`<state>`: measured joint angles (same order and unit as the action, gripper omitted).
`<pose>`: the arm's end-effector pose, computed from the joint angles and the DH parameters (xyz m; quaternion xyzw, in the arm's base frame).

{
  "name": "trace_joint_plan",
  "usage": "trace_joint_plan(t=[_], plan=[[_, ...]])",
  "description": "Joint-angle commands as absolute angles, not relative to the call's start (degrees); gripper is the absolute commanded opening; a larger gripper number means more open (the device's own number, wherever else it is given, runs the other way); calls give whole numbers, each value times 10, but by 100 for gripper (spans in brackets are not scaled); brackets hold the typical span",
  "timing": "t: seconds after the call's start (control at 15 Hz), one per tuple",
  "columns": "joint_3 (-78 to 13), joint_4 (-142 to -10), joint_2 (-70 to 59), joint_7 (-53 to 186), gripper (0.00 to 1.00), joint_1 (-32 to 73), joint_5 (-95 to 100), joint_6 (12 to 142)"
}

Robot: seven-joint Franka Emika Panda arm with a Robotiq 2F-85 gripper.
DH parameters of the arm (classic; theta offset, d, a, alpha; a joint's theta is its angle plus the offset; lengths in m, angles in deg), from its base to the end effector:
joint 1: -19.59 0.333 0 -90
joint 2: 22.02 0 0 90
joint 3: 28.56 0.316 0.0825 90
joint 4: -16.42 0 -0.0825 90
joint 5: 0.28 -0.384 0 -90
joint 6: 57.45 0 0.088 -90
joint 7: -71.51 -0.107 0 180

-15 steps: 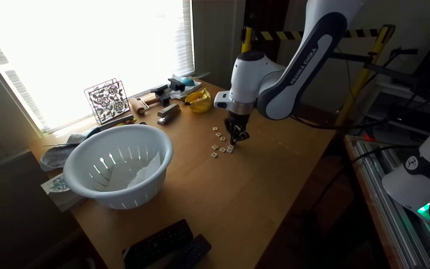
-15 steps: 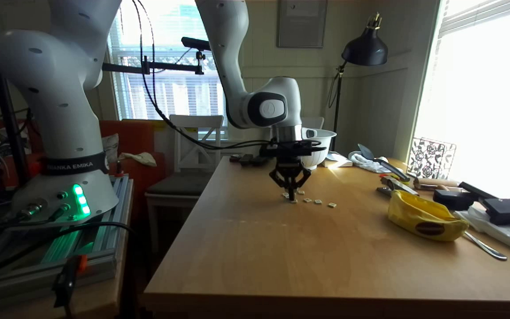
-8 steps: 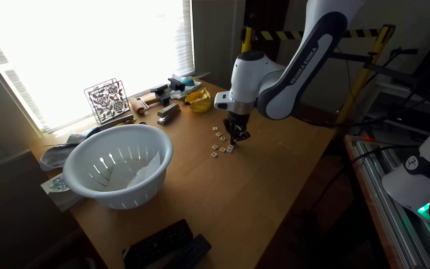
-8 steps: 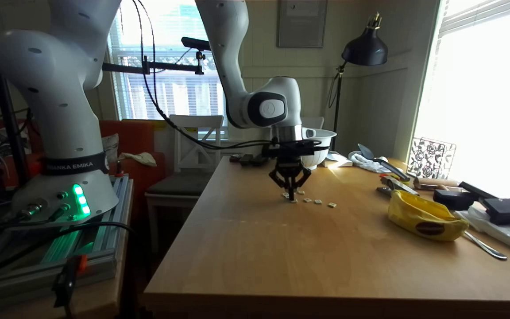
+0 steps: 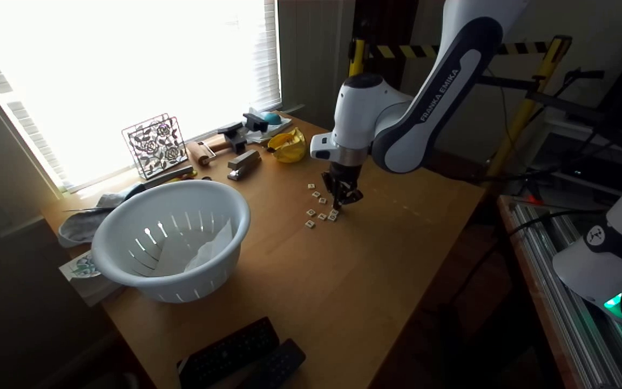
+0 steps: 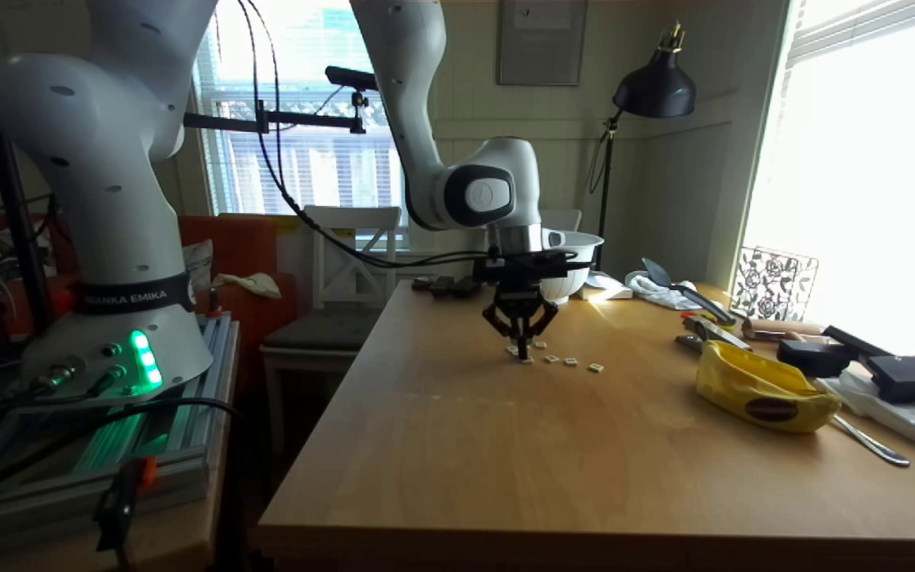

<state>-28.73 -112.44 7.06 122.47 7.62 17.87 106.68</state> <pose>0.5343 -0.0974 0.1462 0.8803 0.4686 0.0182 0.0721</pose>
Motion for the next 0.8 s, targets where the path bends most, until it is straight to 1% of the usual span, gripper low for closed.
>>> trace_joint_plan(t=[0.0,0.73], plan=[[-278,-1141,59,1250,0,66,180,1061],[-286,-1153,51,1283,0,72,186,1063]])
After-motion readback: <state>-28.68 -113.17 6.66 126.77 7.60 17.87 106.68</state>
